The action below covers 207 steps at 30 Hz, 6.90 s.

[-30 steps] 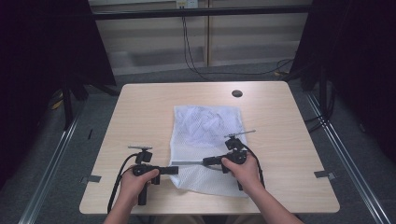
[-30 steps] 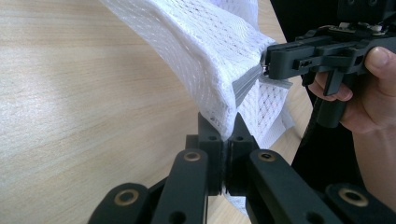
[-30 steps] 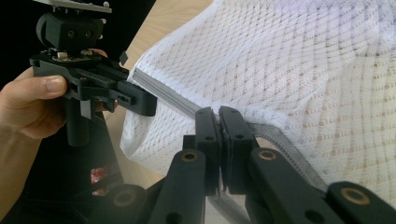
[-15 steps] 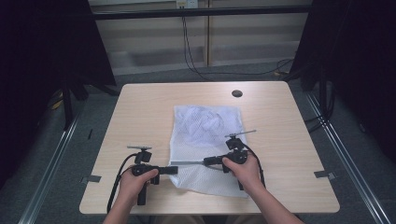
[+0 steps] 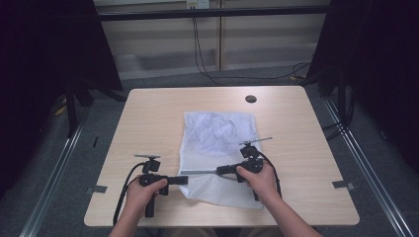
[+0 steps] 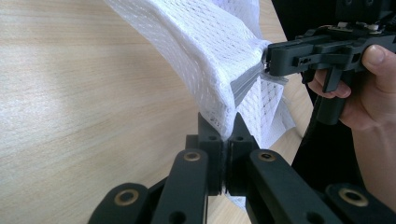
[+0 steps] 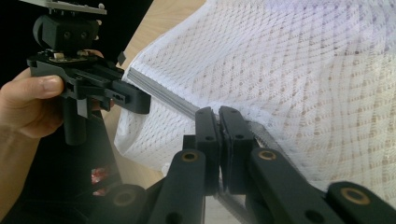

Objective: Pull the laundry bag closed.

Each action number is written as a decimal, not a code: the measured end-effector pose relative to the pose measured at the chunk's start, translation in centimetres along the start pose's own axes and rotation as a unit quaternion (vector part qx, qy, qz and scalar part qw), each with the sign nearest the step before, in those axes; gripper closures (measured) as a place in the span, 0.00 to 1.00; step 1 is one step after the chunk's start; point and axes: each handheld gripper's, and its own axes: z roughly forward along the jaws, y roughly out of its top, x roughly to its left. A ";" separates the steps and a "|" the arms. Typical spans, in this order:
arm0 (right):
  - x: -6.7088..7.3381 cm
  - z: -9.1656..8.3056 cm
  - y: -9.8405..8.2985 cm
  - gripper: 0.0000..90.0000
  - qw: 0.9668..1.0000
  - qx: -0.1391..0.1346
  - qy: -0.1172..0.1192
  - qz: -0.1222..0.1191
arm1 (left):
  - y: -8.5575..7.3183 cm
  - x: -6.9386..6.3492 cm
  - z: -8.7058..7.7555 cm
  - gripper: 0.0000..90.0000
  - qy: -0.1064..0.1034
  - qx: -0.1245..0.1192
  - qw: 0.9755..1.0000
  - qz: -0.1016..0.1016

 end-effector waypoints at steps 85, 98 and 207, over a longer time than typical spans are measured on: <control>-1.3 -1.4 -0.1 0.97 1.000 -0.014 -0.013 0.016 | 0.1 0.7 -1.3 0.98 0.003 -0.008 1.000 -0.008; -1.4 -1.6 -0.1 0.97 1.000 -0.014 -0.010 0.016 | 0.1 0.7 -1.3 0.98 -0.002 -0.004 1.000 -0.008; -2.1 -4.9 -1.1 0.97 0.999 -0.031 -0.018 0.020 | 0.4 0.6 -1.3 0.98 -0.001 -0.002 1.000 -0.007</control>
